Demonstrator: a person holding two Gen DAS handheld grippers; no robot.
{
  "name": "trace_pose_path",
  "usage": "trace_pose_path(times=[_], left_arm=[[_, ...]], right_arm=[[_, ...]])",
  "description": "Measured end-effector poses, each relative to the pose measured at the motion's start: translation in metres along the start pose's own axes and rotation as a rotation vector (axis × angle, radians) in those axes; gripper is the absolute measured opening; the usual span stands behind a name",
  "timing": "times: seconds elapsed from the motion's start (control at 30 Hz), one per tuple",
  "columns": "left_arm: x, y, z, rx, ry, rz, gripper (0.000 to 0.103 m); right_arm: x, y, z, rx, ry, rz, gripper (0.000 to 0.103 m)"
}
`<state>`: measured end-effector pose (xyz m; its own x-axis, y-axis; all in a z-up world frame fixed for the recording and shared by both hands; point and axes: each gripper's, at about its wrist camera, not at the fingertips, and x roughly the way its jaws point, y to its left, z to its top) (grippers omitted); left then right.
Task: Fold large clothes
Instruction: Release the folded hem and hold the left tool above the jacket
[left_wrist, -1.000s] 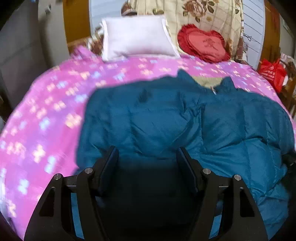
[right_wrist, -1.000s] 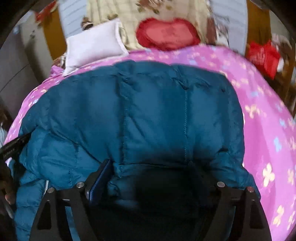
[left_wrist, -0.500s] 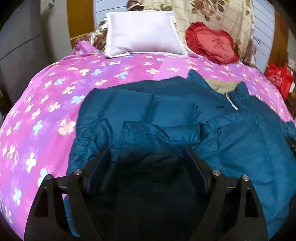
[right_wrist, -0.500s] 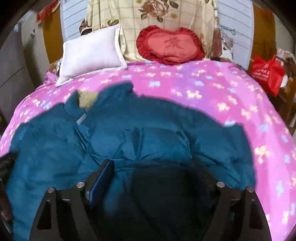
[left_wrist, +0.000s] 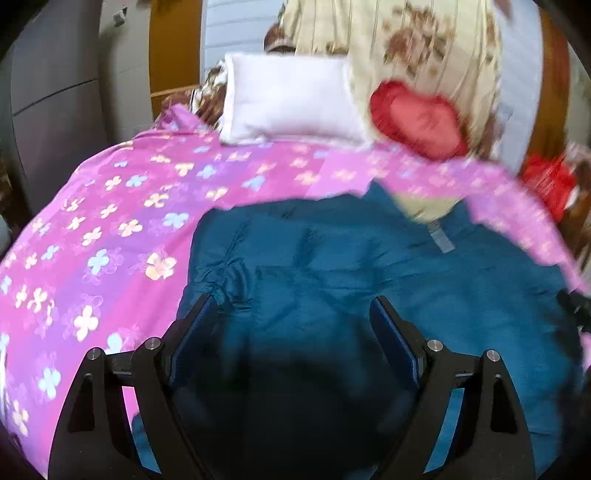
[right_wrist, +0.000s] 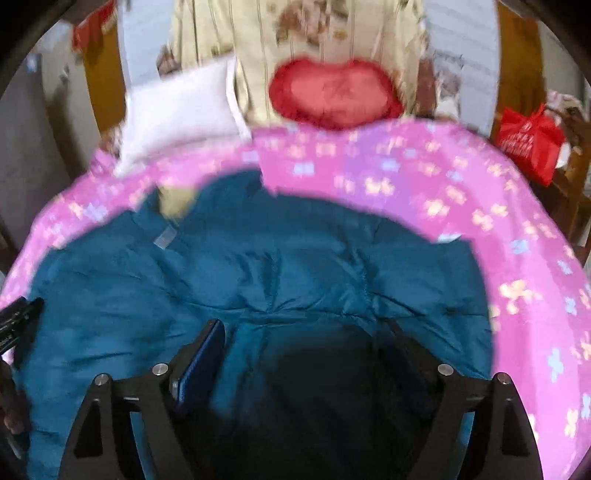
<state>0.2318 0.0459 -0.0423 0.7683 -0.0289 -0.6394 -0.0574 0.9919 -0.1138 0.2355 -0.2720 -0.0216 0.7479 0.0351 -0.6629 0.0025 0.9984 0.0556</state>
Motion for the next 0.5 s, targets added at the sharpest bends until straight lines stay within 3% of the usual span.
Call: trace_pose_path(times=[0.07, 0.17, 0.23, 0.27, 0.33, 0.5], left_arm=[[-0.010, -0.007, -0.005, -0.005, 0.005, -0.035, 0.085], [0.000, -0.029, -0.021, 0.052, 0.077, -0.052, 0.085], [0.021, -0.044, -0.037, 0.121, 0.138, -0.007, 0.086], [0.023, -0.044, -0.042, 0.126, 0.126, -0.003, 0.086], [0.025, -0.042, -0.044, 0.112, 0.122, -0.012, 0.087], [0.031, -0.034, -0.043, 0.077, 0.139, -0.040, 0.088]], right_arm=[[-0.023, 0.007, -0.006, -0.005, -0.029, 0.018, 0.085], [-0.039, 0.014, -0.025, 0.045, -0.023, 0.028, 0.085], [-0.032, 0.014, -0.036, 0.083, 0.002, 0.011, 0.087], [-0.020, 0.012, -0.045, 0.096, 0.048, -0.015, 0.089], [0.001, 0.007, -0.057, 0.098, 0.115, -0.025, 0.103], [0.008, 0.009, -0.059, 0.093, 0.128, -0.039, 0.103]])
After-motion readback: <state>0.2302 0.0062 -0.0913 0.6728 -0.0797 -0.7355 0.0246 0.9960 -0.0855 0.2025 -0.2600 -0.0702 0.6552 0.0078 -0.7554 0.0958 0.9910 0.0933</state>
